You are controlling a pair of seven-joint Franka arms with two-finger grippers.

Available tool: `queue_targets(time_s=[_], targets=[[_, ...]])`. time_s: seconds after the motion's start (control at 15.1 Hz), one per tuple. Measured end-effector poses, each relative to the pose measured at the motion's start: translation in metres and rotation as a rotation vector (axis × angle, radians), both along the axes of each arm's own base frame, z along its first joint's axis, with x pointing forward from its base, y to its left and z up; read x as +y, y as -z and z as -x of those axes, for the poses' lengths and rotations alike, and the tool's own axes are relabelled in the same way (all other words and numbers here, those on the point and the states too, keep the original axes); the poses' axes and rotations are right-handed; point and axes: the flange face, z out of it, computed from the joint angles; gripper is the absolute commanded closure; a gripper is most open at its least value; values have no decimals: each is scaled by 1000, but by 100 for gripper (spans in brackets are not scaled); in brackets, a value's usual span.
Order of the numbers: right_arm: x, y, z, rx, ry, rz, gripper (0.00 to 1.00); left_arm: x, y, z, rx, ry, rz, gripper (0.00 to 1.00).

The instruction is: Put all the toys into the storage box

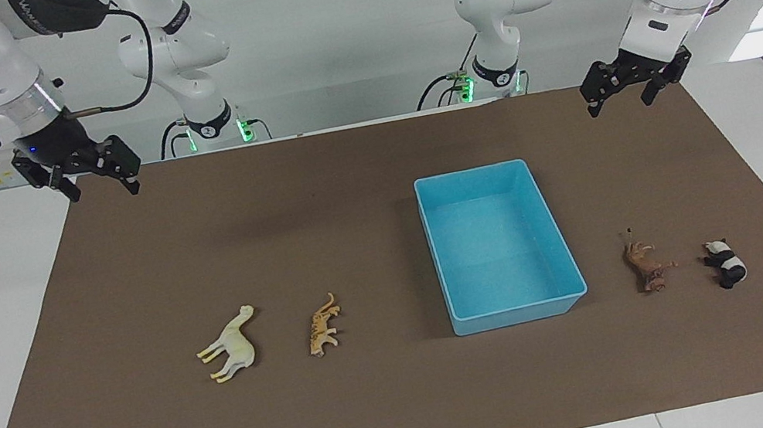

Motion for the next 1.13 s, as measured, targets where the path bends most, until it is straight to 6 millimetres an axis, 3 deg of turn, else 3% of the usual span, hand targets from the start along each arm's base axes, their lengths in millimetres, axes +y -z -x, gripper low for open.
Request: queue_targets(time_s=[0.27,0.6,0.93,1.13], targets=[[-9,0,1,3,18,0,0,0,0,0,0,0,0,0],[-48,0,4,4,90,0,0,0,0,0,-3,0,0,0],[-49,1,4,4,91,0,0,2,1,-6,-52,-28,3,0],[-49,-2,1,-29,91,2,0,20,28,-19,-164,-65,12,0]])
